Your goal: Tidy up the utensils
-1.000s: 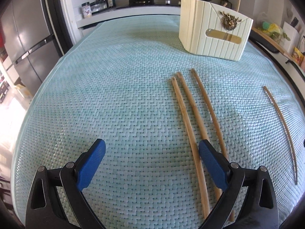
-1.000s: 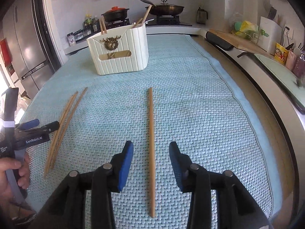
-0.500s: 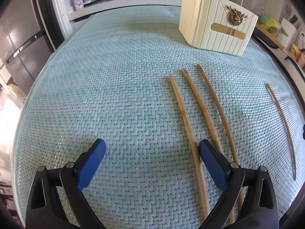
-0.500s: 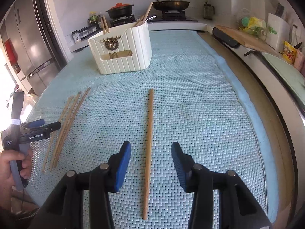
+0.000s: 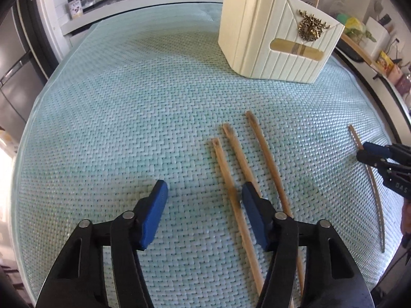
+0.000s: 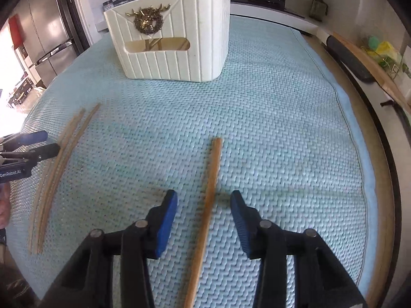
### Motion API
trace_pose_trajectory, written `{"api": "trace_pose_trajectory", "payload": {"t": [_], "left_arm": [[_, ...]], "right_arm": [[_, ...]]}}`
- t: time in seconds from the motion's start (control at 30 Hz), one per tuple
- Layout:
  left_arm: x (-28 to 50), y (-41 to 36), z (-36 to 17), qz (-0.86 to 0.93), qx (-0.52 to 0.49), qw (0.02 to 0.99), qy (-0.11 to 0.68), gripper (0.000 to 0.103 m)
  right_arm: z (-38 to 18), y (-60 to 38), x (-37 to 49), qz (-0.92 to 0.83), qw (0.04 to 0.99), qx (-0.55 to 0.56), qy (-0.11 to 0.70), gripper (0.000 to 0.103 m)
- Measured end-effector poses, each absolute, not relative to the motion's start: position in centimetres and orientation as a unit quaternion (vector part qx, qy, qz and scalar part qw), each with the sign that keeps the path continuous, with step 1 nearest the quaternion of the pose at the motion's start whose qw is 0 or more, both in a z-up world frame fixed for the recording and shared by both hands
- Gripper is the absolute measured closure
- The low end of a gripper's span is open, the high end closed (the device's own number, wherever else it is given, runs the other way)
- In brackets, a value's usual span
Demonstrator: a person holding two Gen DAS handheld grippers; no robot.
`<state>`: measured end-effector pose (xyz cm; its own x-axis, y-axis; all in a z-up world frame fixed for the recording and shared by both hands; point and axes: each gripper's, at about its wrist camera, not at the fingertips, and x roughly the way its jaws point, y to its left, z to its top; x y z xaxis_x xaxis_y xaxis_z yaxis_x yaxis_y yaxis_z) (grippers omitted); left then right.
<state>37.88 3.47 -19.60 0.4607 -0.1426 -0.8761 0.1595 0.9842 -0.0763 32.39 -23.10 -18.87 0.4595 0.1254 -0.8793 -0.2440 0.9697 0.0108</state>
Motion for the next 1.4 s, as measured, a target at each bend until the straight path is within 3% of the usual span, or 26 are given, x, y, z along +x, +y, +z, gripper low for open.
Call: {"api": "trace_pose_trajectory", "payload": {"t": [0.07,0.1,0.17,0.27,0.47,0.77,1.0,1.4], "left_arm": [[38.4,3.2,-19.4,-0.095,0.009,0.85,0.518,0.066],[38.4,2.9,-19.4,-0.099,0.009,0.849,0.519,0.071],[38.5,2.1,-19.4,-0.106,0.018,0.849,0.518,0.092],[38.2,1.1,-19.5,-0.105,0.029,0.854,0.509,0.097],[37.4,0.7,-18.5,-0.109,0.012,0.868,0.484,0.098],[32.7,3.0,-9.5,-0.128,-0.028,0.915,0.382,0.099],[30.2,4.2,-4.5,-0.143,-0.049,0.936,0.318,0.099],[27.9,4.4,-0.7,-0.152,-0.082,0.951,0.256,0.099]], "right_arm": [[-18.9,-22.7,33.4,0.111,0.849,-0.057,0.514,0.085],[-18.9,-22.5,33.8,0.112,0.848,-0.058,0.514,0.087],[-18.8,-22.1,34.4,0.113,0.849,-0.061,0.512,0.093],[-18.8,-22.0,35.2,0.114,0.85,-0.051,0.512,0.095],[-17.4,-23.3,35.0,0.128,0.864,0.0,0.487,0.096],[-8.2,-25.0,29.9,0.165,0.908,0.053,0.381,0.096],[-2.3,-25.3,24.9,0.186,0.933,0.046,0.305,0.096],[1.8,-23.5,22.3,0.189,0.955,0.019,0.227,0.096]]}}
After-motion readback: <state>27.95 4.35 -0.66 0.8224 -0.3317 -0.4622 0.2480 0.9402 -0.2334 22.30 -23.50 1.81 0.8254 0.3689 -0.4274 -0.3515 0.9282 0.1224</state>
